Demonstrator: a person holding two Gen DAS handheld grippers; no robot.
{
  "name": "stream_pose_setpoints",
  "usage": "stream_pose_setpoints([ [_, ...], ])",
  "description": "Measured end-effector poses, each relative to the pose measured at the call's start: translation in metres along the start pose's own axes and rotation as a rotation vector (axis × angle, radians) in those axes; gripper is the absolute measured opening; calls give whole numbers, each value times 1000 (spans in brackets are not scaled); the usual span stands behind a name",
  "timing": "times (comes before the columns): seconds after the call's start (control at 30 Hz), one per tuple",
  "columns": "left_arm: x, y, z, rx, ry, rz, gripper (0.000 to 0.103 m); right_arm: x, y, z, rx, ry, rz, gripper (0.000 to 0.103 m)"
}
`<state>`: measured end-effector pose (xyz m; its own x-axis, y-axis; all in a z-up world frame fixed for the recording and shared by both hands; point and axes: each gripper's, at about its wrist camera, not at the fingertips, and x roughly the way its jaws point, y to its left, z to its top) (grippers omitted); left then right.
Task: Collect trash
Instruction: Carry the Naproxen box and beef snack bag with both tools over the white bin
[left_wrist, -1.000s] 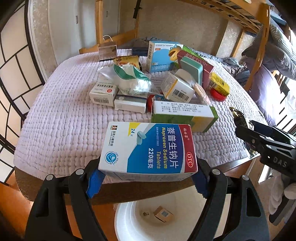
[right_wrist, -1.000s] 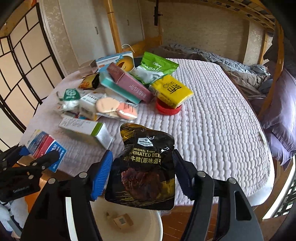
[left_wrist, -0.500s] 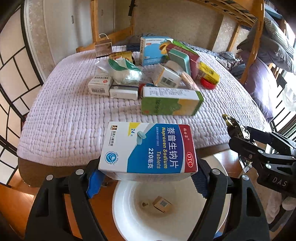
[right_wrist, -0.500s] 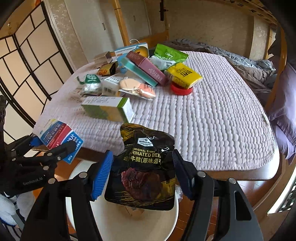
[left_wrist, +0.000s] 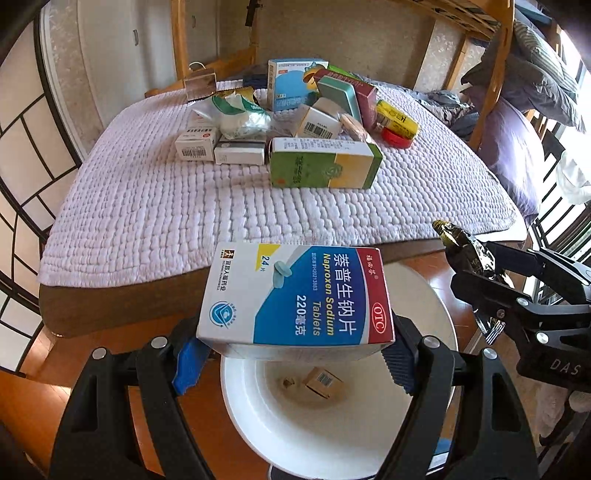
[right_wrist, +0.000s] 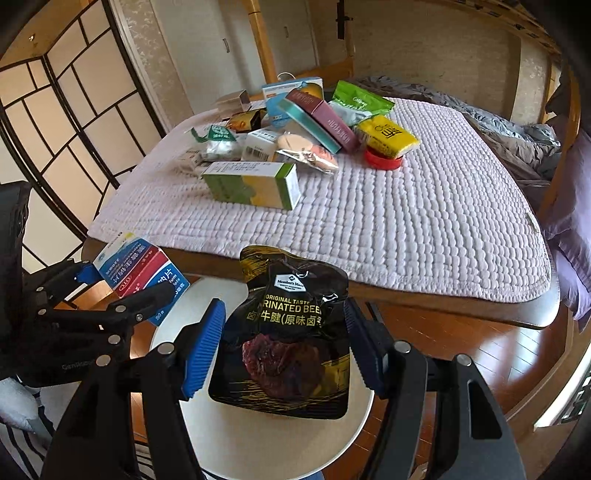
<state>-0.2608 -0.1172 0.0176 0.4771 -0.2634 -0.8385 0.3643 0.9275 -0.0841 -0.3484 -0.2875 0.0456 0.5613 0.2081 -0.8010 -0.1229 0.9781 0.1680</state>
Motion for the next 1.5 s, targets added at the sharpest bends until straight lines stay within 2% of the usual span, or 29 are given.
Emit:
stream_pose_setpoints([
  [0.53, 3, -3, -25, 42, 53, 28, 80, 4, 6, -21, -34, 48, 22, 64],
  [0.83, 13, -5, -32, 63, 89, -11, 80, 12, 8, -30, -40, 83, 29, 64],
  [1.5, 45, -4, -40, 85, 165, -1, 80, 44, 0, -40, 8, 158, 35, 64],
])
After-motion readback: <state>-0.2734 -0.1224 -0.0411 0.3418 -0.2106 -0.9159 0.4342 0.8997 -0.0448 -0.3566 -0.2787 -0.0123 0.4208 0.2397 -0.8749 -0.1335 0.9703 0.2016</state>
